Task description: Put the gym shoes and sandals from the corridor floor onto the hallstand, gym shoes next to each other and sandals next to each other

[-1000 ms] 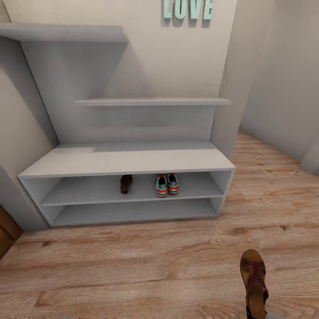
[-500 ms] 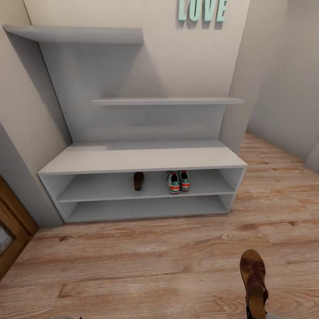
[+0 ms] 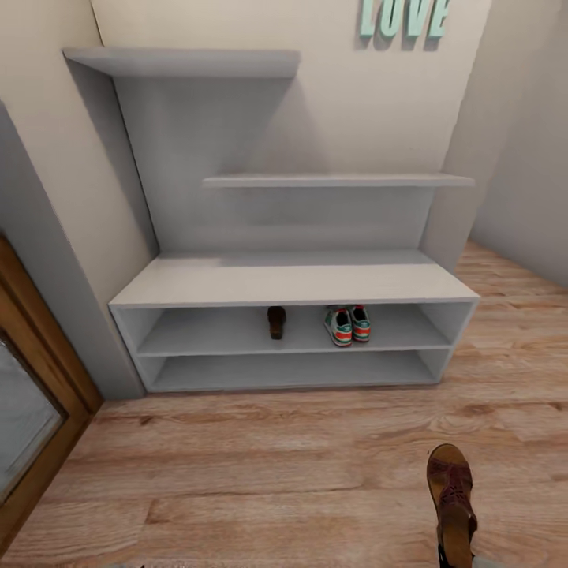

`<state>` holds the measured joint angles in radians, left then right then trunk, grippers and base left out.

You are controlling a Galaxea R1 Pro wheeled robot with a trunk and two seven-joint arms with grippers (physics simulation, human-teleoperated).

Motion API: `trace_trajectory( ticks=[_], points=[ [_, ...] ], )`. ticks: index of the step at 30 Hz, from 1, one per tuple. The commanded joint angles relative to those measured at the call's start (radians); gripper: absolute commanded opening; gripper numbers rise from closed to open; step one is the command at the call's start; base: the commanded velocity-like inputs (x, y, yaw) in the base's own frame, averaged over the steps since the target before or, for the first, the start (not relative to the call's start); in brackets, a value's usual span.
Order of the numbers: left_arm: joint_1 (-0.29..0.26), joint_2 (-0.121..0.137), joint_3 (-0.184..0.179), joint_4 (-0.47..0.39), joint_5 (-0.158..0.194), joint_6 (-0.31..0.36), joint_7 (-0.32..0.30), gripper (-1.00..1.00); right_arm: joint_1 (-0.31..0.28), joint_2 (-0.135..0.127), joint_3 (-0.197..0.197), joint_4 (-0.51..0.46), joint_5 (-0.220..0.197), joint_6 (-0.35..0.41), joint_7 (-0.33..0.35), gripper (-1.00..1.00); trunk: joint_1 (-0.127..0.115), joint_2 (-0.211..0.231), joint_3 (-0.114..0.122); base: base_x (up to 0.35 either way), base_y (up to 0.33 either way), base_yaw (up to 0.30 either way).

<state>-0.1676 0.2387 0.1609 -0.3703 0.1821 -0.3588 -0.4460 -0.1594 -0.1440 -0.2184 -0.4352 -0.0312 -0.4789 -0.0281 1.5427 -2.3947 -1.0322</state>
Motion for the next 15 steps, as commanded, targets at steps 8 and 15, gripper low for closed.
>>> trace_trajectory(
  ticks=[8, 15],
  points=[
    [-0.001, 0.001, 0.004, -0.001, 0.008, 0.001, -0.009, 1.0, 0.0, 0.0, -0.002, -0.002, -0.007, -0.003, -0.001, -1.0, 0.0, 0.0, -0.001, 0.0, 0.307, 0.17],
    [-0.001, 0.001, 0.004, 0.001, 0.008, 0.002, -0.008, 1.0, 0.0, -0.002, -0.001, 0.002, -0.003, -0.003, 0.003, -1.0, 0.0, 0.0, -0.001, 0.06, 0.307, 0.014]
  ],
)
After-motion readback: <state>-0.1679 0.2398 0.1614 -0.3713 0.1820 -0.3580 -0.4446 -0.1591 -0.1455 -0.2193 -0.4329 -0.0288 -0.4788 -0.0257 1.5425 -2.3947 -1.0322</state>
